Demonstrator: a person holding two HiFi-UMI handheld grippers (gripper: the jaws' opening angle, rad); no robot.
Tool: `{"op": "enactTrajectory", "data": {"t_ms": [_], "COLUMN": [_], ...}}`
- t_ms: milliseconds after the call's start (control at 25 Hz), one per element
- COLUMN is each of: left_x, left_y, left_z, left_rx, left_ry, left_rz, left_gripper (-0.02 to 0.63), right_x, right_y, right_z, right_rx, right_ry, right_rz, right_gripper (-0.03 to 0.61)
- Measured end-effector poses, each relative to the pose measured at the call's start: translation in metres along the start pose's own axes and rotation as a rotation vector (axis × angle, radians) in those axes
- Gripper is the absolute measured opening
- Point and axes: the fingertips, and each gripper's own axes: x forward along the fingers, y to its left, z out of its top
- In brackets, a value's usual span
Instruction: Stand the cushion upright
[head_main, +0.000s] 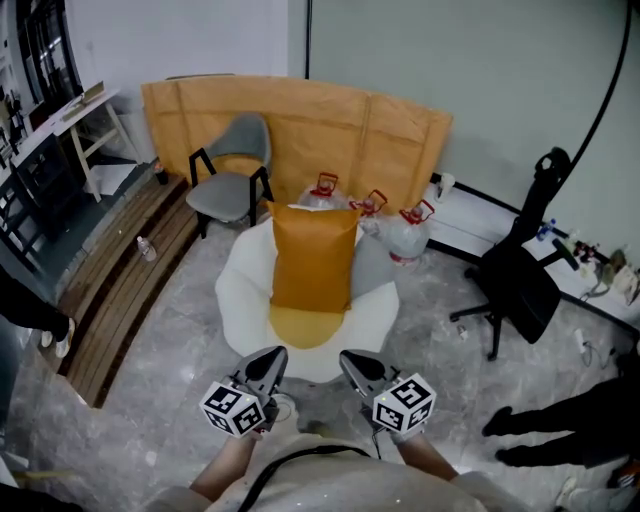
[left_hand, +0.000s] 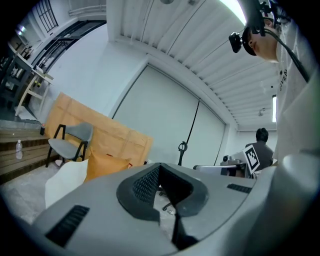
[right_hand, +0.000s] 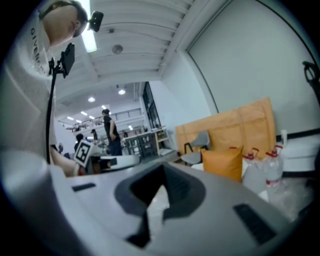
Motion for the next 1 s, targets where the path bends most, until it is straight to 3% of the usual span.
{"op": "enactTrajectory", "data": {"t_ms": [640,1000], "left_x": [0.028,0.022], "left_y": [0.005,0.023], "left_z": [0.013,-0.002], "left_rx": [0.035,0.006], "left_ry": [-0.011,0.001], "left_rz": [-0.101,-0.091], "left_gripper": [0.025,0.025], "right_x": [0.008,0.011], "right_y": [-0.001,-0.010], "right_z": [0.007,-0.007], "right_rx": [-0.010,0.037], "right_ry": [0.004,-0.016], "right_rz": [-0.049,-0.101], "right_gripper": [0.015,0.015]}}
